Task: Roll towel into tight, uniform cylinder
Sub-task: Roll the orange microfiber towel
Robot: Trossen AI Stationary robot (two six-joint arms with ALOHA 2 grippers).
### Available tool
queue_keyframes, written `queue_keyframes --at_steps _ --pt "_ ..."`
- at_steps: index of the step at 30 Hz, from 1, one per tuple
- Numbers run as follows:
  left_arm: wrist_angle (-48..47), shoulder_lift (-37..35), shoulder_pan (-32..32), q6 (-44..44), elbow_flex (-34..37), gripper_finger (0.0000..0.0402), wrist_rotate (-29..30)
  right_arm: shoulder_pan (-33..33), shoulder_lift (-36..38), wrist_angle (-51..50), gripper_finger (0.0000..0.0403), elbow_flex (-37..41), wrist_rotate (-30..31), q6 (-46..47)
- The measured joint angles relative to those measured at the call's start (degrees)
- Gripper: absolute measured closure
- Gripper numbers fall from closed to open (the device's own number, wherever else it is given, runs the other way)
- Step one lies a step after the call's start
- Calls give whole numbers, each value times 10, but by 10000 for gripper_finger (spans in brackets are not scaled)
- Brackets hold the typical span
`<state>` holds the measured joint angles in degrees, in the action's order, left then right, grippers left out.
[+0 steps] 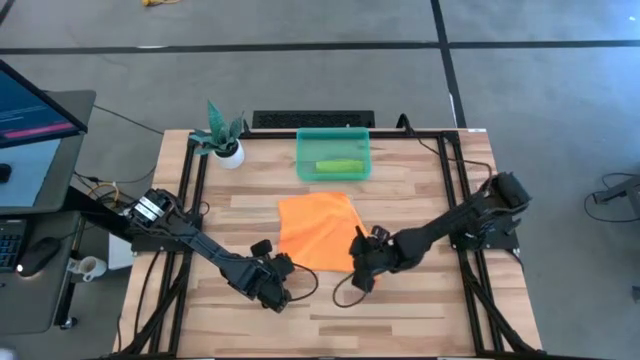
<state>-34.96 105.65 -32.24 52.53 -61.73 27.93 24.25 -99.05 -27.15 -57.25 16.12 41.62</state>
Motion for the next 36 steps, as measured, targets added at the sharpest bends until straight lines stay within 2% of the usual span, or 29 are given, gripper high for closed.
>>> queue_keyframes --at_steps 7,15,18,28,36 --pt "2 0 1 1 0 401 9 83 37 9 168 -2 34 69" --pt "2 0 1 2 0 401 8 193 -5 -47 168 -2 188 127" --pt "2 0 1 2 0 401 8 213 -14 -72 168 -2 218 152" --pt "2 0 3 2 0 401 9 221 -16 -78 168 18 230 204" --pt "2 0 3 -4 0 401 9 215 -16 -8 168 65 230 214"
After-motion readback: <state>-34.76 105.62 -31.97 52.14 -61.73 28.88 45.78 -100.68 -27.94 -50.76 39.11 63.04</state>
